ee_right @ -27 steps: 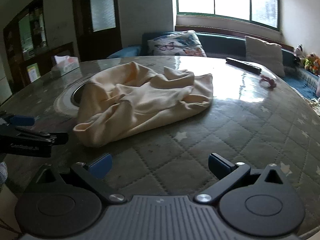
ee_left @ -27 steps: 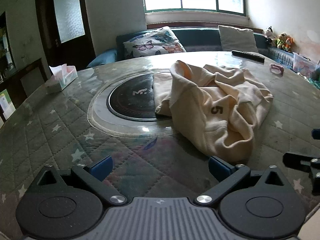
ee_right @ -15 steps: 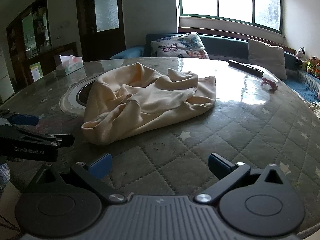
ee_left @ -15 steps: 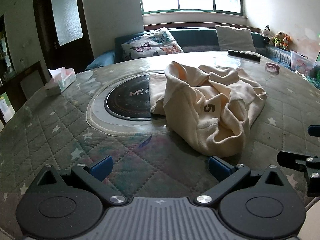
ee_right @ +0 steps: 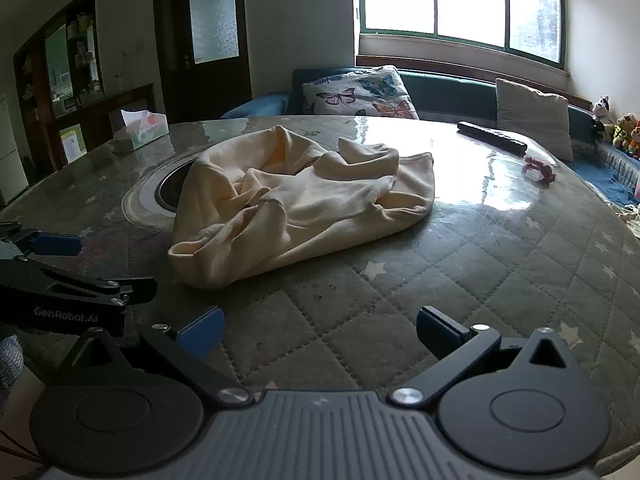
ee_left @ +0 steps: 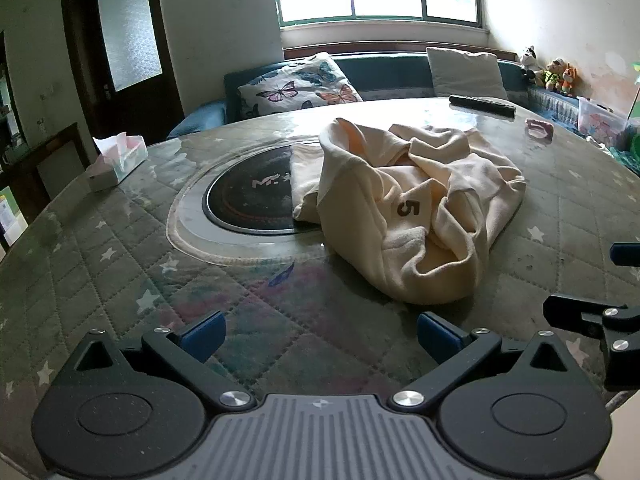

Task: Fold clothes
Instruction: 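Move both grippers toward the crumpled cream sweatshirt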

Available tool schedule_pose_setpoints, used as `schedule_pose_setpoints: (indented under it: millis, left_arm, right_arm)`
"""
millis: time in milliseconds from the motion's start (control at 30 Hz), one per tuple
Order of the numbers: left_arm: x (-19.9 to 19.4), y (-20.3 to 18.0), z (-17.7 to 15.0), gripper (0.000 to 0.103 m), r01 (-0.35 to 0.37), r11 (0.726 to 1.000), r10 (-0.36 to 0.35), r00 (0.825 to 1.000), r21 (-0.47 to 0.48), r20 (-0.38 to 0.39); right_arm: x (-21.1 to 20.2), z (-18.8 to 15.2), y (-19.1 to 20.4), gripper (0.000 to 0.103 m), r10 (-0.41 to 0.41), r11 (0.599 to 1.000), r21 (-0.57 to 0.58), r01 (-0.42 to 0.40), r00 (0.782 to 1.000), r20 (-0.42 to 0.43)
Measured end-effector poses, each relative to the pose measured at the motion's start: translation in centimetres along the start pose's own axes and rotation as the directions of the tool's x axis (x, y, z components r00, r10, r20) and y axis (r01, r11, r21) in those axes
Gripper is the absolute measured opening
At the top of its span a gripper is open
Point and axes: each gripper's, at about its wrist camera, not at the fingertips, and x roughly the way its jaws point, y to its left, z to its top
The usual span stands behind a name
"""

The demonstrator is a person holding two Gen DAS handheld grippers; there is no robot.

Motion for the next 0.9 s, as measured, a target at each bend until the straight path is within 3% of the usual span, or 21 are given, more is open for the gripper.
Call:
schedule_pose_setpoints:
  millis: [900]
  left_arm:
    - [0.65, -0.15, 0.13, 0.103, 0.004, 1.0, -0.003, 1.0, 0.008, -0.014]
  right_arm:
    - [0.85, 0.11, 0.24, 0.103, 0.007, 1.0, -0.011, -0.007, 1.0, -0.025]
